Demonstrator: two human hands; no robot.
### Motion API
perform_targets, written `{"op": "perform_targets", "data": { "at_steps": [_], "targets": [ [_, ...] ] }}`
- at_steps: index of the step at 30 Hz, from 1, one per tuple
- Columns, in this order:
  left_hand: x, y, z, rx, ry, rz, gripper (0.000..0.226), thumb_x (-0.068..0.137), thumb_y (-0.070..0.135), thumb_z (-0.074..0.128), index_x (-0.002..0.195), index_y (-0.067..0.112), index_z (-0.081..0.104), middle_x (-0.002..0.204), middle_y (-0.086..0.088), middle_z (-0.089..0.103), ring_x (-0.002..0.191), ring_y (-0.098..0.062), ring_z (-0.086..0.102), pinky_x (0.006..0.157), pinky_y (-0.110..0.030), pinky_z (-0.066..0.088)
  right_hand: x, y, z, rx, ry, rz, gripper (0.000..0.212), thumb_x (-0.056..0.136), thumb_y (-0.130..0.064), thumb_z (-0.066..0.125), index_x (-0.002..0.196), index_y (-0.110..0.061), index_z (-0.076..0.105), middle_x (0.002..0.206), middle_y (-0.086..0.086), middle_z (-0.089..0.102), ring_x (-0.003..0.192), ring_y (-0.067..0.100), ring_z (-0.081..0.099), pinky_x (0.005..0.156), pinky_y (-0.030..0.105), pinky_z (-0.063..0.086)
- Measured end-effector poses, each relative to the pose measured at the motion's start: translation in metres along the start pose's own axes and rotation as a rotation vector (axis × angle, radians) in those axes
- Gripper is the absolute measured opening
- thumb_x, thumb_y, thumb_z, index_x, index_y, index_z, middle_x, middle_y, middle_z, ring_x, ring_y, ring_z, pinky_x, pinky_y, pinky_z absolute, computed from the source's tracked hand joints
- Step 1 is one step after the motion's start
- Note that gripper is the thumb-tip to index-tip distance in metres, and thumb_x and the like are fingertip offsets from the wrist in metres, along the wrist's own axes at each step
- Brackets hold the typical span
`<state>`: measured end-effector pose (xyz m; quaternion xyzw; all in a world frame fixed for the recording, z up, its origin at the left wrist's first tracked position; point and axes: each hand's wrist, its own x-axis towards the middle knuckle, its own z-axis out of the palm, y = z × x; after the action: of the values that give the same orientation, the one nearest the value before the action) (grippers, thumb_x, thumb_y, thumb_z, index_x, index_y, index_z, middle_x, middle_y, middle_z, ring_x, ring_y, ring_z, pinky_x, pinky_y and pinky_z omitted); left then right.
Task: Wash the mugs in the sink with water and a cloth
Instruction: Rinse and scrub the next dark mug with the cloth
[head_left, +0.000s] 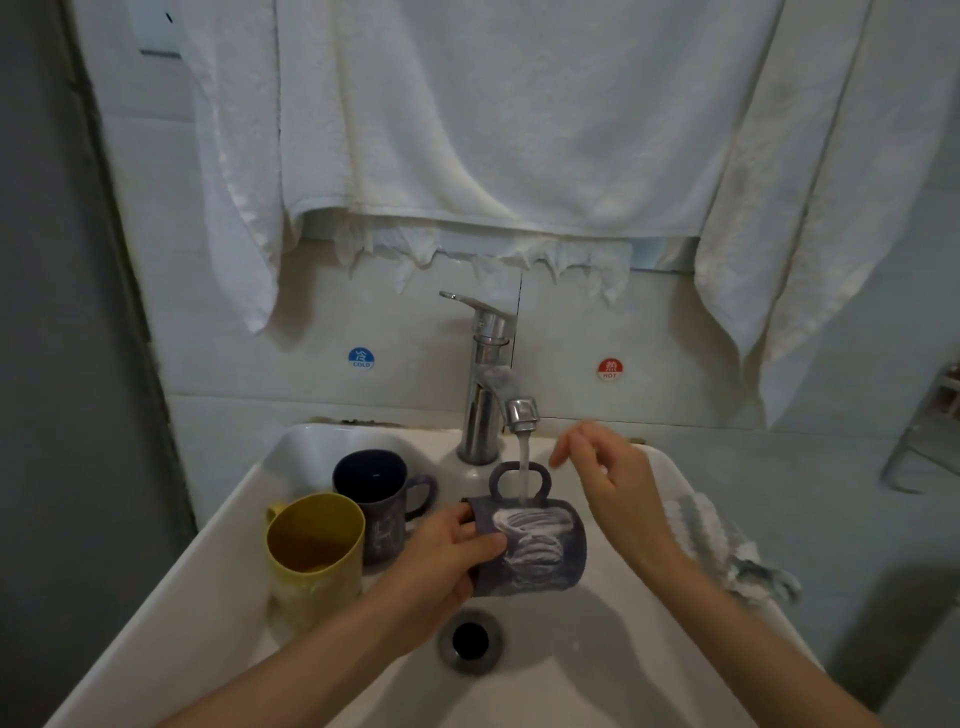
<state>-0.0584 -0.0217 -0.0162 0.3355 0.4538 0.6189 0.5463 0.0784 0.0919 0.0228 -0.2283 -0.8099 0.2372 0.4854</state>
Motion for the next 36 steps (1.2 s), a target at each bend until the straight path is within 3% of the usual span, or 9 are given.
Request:
{"op": "perform_targets", "data": {
  "at_steps": [4,8,12,19,21,24,28,33,36],
  "targets": [
    [0.004,0.000,0.011,-0.060,0.007,0.043,0.038,0.084,-0.014,0.051,0.118,0.003,0.051,0.111,-0.020,0.066,0.102,-0.035,0.064,0.085,-0.041,0.055,-0.032,0.025,-0.008,-0.169,-0.282,-0.015,0.038,0.086,-0.029,0.037,0.111,-0.023,0.065,0.111,-0.015,0.062,0.103,-0.001,0.056,0.093,0.015,0.042],
    [0.007,-0.007,0.014,-0.054,0.043,0.062,0.046,0.082,-0.014,0.053,0.122,0.007,0.047,0.108,-0.014,0.069,0.100,-0.030,0.065,0.085,-0.039,0.053,-0.051,0.022,0.001,-0.270,-0.466,-0.068,0.063,0.083,-0.011,0.042,0.143,-0.024,0.026,0.143,-0.021,0.024,0.133,-0.004,0.023,0.111,0.009,0.016],
    [0.003,-0.011,0.010,0.019,0.006,0.072,0.046,0.083,-0.016,0.049,0.123,0.008,0.045,0.107,-0.010,0.070,0.102,-0.025,0.066,0.086,-0.037,0.054,-0.060,0.010,0.016,-0.273,-0.565,-0.127,0.070,0.084,-0.008,0.041,0.142,-0.032,0.008,0.150,-0.019,0.010,0.138,-0.007,0.008,0.110,0.005,0.006],
    [0.006,-0.014,0.001,0.002,0.095,0.073,0.052,0.082,-0.012,0.055,0.128,0.009,0.044,0.117,-0.014,0.064,0.107,-0.030,0.062,0.095,-0.045,0.048,-0.059,0.021,0.008,-0.404,-0.473,-0.070,0.067,0.093,-0.011,0.042,0.145,-0.030,0.005,0.145,-0.020,0.007,0.141,0.004,0.019,0.104,-0.001,-0.001],
    [0.003,-0.014,0.001,0.022,0.048,0.070,0.048,0.084,-0.008,0.055,0.127,0.010,0.046,0.117,-0.011,0.065,0.107,-0.027,0.063,0.096,-0.044,0.049,-0.061,0.013,0.016,-0.353,-0.520,-0.172,0.068,0.087,-0.010,0.038,0.148,-0.029,0.016,0.149,-0.015,0.016,0.140,0.004,0.020,0.110,0.005,0.005],
    [0.000,-0.013,0.004,0.049,-0.012,0.073,0.036,0.088,-0.004,0.051,0.121,0.009,0.052,0.112,-0.007,0.068,0.105,-0.023,0.064,0.090,-0.038,0.052,-0.064,0.011,0.025,-0.318,-0.609,-0.218,0.068,0.085,-0.008,0.036,0.146,-0.030,0.017,0.152,-0.020,0.012,0.141,-0.007,0.006,0.114,0.012,0.004],
    [0.003,-0.017,0.004,0.020,0.056,0.046,0.039,0.084,-0.011,0.053,0.118,0.008,0.055,0.106,-0.008,0.070,0.099,-0.025,0.066,0.082,-0.034,0.054,-0.061,0.025,0.008,-0.428,-0.471,-0.124,0.064,0.087,-0.018,0.034,0.142,-0.032,0.003,0.145,-0.024,0.001,0.141,0.000,0.009,0.113,0.009,0.004],
    [0.001,-0.017,0.007,0.028,-0.004,0.054,0.034,0.087,-0.009,0.049,0.114,0.008,0.059,0.105,-0.008,0.071,0.098,-0.022,0.067,0.083,-0.034,0.055,-0.065,0.009,0.022,-0.308,-0.604,-0.206,0.071,0.085,-0.006,0.043,0.143,-0.035,0.016,0.148,-0.025,0.010,0.139,-0.010,0.008,0.111,0.006,0.004],
    [0.001,-0.016,0.003,-0.029,0.027,0.079,0.036,0.085,-0.010,0.050,0.117,0.005,0.057,0.107,-0.011,0.070,0.100,-0.026,0.066,0.081,-0.035,0.053,-0.062,0.020,0.013,-0.373,-0.479,-0.181,0.070,0.080,-0.009,0.043,0.146,-0.028,0.026,0.147,-0.022,0.016,0.139,-0.003,0.019,0.108,0.003,0.006]
  ]
}}
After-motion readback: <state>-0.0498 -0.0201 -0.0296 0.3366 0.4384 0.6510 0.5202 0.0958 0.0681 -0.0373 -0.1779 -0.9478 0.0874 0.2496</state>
